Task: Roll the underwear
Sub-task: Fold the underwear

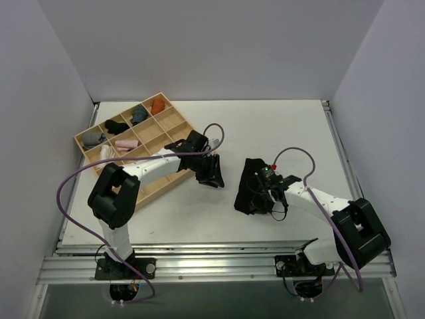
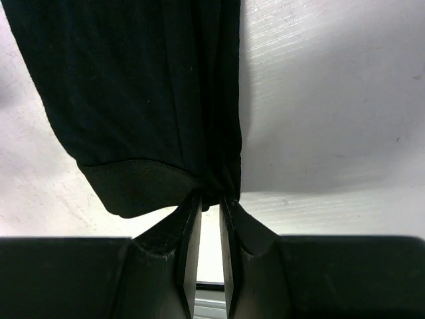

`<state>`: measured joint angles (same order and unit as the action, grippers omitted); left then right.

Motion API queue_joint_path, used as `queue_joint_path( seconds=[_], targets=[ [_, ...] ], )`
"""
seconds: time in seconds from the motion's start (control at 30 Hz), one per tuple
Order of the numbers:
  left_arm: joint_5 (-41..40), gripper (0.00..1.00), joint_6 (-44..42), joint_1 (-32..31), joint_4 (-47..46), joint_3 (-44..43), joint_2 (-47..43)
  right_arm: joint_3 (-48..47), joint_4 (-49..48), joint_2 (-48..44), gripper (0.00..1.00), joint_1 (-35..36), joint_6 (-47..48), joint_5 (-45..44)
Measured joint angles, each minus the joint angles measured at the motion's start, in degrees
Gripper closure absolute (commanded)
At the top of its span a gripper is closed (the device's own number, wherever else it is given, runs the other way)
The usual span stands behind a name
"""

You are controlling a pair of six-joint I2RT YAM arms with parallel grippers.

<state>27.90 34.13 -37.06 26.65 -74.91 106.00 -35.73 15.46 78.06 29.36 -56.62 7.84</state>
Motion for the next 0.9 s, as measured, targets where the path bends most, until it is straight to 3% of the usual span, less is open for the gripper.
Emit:
queue_joint_path(
  seconds=[0.23, 0.6, 0.9],
  targets=[
    [0.63, 0.57, 1.75, -0.35, -1.77, 0.00, 0.00, 0.61, -0.55, -0.72, 0.86, 0.35, -0.63, -0.11],
    [6.86, 0.87, 10.80, -7.13, -18.43, 1.20, 6.54, 0.83, -0.81, -0.74, 0.87, 0.37, -1.38, -0.39],
    [5.62, 0.89, 13.73, -10.60, -24.20, 5.25, 11.23, 4.61, -2.97, -4.83, 0.87, 0.74, -3.80, -0.94]
  ],
)
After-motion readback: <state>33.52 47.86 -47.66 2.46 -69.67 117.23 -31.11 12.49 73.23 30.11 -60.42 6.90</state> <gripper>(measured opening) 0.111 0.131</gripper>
